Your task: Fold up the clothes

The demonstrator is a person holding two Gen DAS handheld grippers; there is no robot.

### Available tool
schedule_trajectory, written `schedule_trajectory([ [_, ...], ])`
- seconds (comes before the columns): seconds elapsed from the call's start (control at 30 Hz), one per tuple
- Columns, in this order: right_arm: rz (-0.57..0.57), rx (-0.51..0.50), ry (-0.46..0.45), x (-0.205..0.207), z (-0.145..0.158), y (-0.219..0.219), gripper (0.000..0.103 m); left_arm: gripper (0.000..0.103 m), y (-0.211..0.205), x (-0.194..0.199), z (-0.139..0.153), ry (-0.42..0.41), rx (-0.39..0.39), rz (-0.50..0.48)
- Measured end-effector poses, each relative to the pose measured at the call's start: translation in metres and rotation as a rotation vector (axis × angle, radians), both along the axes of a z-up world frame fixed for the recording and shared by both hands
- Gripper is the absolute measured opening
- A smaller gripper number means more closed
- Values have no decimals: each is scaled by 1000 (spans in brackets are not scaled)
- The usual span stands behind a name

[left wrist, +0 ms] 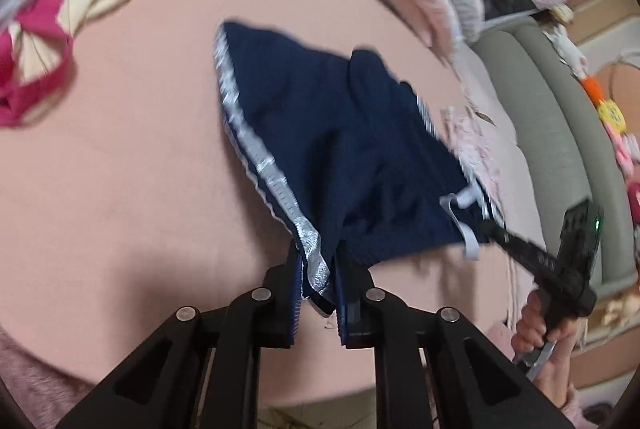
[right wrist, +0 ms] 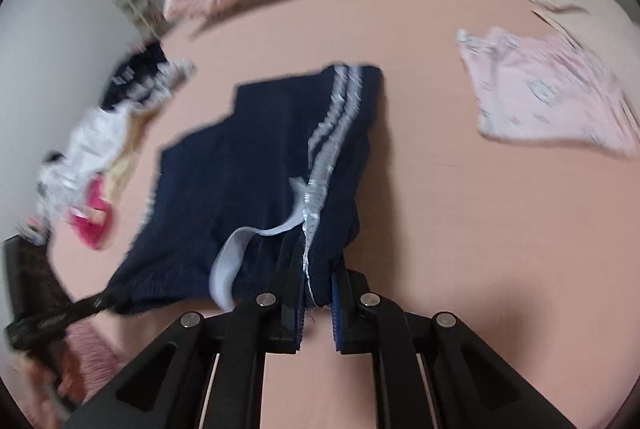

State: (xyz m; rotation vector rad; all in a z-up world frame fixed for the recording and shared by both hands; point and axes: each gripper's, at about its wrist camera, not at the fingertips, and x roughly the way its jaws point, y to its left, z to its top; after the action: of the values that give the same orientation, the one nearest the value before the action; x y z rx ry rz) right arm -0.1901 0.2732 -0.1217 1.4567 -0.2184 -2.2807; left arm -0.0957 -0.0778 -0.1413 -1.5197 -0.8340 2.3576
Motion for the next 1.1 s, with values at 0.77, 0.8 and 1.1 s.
schedule_trajectory([
  [0.77,9,185,-99,74,-66,18,17,6,38,28,-52,-97,-29,-97],
  [0.8,27,191,-81,75,-60,15,7,6,38,30,-46,-86,-39,-99],
  [1.1,75,92,-111,103,-22,26,9,11,26,40,-36,-205,-103,-187],
])
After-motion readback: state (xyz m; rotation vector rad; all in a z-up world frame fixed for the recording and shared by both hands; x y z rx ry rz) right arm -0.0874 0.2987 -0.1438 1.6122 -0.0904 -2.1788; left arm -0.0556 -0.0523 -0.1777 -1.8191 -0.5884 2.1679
